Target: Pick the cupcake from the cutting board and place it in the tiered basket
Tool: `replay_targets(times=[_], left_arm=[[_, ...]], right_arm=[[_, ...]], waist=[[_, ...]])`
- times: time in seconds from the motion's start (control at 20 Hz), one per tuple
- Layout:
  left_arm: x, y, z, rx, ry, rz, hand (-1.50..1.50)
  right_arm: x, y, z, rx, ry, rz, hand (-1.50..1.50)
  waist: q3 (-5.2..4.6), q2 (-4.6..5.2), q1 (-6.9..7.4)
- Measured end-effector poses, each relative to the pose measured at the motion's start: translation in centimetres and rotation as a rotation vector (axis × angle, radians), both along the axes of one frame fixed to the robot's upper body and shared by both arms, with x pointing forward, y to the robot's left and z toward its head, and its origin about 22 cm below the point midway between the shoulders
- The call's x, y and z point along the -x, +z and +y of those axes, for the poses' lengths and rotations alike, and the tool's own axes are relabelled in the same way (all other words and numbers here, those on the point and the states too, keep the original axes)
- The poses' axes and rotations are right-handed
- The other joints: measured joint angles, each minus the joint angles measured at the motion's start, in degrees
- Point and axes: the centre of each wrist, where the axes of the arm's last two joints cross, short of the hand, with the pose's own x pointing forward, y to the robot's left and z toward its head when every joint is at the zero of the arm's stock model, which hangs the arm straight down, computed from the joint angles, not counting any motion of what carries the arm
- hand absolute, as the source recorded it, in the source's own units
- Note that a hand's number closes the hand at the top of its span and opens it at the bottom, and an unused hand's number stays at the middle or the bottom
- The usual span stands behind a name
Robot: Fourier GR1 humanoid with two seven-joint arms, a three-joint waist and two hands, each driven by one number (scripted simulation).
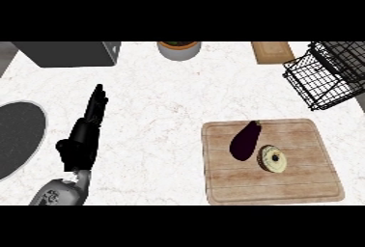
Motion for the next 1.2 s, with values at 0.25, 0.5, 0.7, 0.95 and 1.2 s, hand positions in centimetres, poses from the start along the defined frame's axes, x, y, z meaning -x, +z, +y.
replay_targets(times=[0.25, 0.5, 0.7, 0.95, 1.2], left_arm=[[-0.2, -0.1, -0.5, -0.001, -0.018, -0.004, 0.0], [-0.5, 0.4, -0.8, 0.004, -0.029, -0.004, 0.0], [-0.4, 0.3, -1.2, 0.004, -0.039, -0.004, 0.0], [-0.7, 0.4, -1.0, 0.004, -0.043, -0.007, 0.0], [-0.5, -0.1, -1.1, 0.006, -0.033, -0.005, 0.0]], right_arm=[[1.0, 1.6, 5.3, 0.131, -0.046, 0.062, -1.5], [1.2, 2.0, 8.9, 0.175, -0.076, 0.116, -1.5], [0.6, 2.2, 10.3, 0.216, -0.089, 0.165, -1.5], [0.0, 1.9, 12.0, 0.273, -0.1, 0.244, -1.5], [0.0, 1.6, 12.8, 0.324, -0.114, 0.298, -1.5]], waist=[[0.09, 0.25, 1.2], [0.18, 0.4, 2.15], [0.21, 0.45, 2.45], [0.23, 0.47, 2.5], [0.26, 0.39, 2.14]])
